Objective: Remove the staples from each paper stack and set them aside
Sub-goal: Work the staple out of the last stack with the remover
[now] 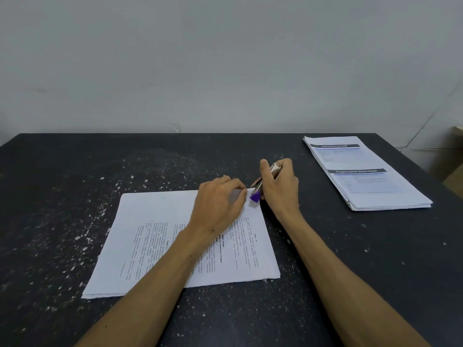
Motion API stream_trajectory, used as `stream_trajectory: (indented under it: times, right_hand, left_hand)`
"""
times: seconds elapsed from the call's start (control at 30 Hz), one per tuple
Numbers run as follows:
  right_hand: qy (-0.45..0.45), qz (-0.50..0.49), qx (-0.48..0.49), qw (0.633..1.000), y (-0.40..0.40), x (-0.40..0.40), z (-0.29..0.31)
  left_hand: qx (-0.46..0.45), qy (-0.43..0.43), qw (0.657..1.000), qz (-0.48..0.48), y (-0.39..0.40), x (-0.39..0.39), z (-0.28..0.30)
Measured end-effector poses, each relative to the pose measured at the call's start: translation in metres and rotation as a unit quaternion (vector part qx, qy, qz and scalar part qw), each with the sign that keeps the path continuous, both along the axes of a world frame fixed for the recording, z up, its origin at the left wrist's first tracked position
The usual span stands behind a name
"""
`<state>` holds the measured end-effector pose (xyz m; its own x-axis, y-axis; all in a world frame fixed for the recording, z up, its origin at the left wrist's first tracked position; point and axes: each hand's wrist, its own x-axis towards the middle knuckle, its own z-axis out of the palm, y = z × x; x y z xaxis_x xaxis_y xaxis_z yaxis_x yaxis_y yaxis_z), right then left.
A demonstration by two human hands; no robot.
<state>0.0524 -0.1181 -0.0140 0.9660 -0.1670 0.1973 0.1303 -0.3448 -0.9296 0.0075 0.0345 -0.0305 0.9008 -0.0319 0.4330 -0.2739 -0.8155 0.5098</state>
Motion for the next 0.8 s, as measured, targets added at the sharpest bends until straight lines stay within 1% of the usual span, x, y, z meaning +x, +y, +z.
stream_trajectory:
  times: [0.17,0.33,0.47,0.57,0.67,0.8]
  right_hand:
    - [-0.035,0.0,-0.009,0.999,0.0,0.0,0.003]
    - [-0.024,0.025,-0.005,0.999,-0.003,-0.002,0.006]
    - [0.027,0.11,-0.046,0.993,-0.017,-0.003,0.003]
    - [0.086,0.198,-0.037,0.976,-0.03,-0.005,0.005]
    - [0.112,0.236,-0.022,0.965,-0.04,-0.007,0.01]
    - [0.115,0.269,-0.019,0.956,-0.047,-0.007,0.013]
  left_hand:
    - [0.026,0.012,1.0,-0.001,-0.001,0.0,0.0]
    - [0.027,0.014,1.0,-0.004,-0.001,-0.001,0.0]
    - [0.027,0.026,0.999,-0.003,-0.001,0.0,0.0]
    - [0.031,0.024,0.999,-0.002,-0.001,0.001,0.0]
    - [0.023,0.027,0.999,-0.004,-0.001,0.001,0.0]
    - [0.031,0.032,0.999,-0.011,0.0,0.001,0.0]
